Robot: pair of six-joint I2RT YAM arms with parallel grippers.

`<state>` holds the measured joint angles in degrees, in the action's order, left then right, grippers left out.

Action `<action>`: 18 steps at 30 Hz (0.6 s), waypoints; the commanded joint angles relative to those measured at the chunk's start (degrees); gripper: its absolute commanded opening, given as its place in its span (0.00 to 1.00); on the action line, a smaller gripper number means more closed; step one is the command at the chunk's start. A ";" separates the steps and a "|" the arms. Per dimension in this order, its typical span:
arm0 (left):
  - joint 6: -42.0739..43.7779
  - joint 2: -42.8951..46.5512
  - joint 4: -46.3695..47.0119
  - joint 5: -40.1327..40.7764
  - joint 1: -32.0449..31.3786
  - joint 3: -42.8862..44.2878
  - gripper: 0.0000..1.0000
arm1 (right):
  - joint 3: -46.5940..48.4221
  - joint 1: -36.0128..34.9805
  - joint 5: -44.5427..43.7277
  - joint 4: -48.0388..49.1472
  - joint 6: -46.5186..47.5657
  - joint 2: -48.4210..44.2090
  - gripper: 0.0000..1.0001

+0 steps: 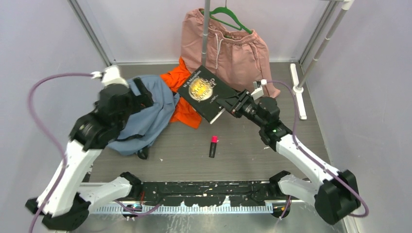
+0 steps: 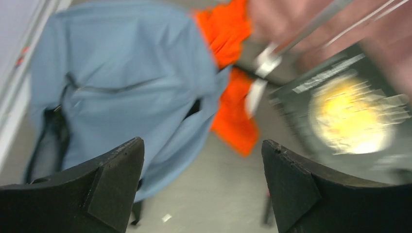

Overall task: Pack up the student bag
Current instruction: Pick up the book from the center of the board, then place the book in the student bag.

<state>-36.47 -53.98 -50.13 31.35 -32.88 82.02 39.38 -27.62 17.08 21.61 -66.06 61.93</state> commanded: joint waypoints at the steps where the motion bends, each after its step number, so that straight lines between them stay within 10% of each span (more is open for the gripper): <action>1: 7.16 -11.57 -18.30 4.61 -1.07 -2.76 0.89 | 2.58 3.15 0.85 -11.07 10.50 -8.99 0.01; 18: 5.63 -29.56 -15.53 8.22 -0.68 -17.30 0.91 | 2.89 6.55 2.17 -13.72 10.52 -8.68 0.01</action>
<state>-30.94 -81.91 -70.02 39.72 -35.48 67.09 39.86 -21.19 16.03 -5.28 -52.51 53.47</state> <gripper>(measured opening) 0.925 0.284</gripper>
